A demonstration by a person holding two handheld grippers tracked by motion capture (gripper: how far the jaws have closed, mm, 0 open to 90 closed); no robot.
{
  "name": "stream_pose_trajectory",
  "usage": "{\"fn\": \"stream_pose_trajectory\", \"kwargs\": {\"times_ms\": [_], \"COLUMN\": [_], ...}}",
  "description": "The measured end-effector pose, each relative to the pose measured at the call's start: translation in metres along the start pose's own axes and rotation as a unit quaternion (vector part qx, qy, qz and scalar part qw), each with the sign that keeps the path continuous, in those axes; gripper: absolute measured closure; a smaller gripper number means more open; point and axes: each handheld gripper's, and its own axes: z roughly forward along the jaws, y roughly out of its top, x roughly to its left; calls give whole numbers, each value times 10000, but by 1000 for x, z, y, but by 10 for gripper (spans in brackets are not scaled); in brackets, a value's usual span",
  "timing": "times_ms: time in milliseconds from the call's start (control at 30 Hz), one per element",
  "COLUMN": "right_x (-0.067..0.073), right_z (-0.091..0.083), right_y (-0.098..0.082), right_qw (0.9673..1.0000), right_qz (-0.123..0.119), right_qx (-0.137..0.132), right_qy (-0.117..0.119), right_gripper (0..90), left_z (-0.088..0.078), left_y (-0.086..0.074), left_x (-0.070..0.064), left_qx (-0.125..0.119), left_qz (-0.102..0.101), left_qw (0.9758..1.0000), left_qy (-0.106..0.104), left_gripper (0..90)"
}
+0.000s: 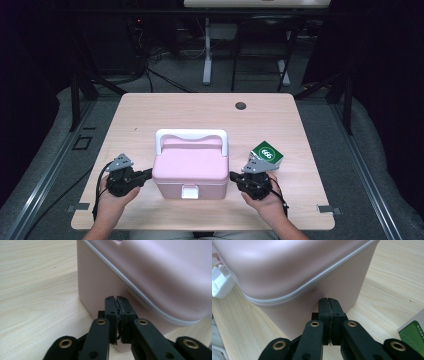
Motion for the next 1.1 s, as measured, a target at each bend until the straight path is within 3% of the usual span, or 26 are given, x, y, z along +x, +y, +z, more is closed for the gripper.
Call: {"fn": "stream_pose_trajectory", "kwargs": {"times_ms": [133,333,633,867,1100], "right_x": [-5,-11,-24,-27,-30], "right_z": [-1,-7,-17,-19,-22], "right_y": [6,22,50,60,73], "right_qw": [10000,9999,9999,9998,9995], "right_qz": [-9,-75,-67,-138,-37], "right_qx": [85,73,39,101,189], "right_qy": [8,19,88,89,232], "right_gripper": [831,794,729,700,661], "left_z": [-1,-11,-28,-31,-31], "left_y": [6,20,42,55,71], "left_x": [5,11,21,19,14], "left_qx": [24,55,-53,-6,74], "left_qz": [-9,149,42,181,288], "left_qw": [10000,9999,10000,9998,9995], "left_qy": [-53,24,16,-16,-83], "left_gripper": [797,737,661,648,625]}}
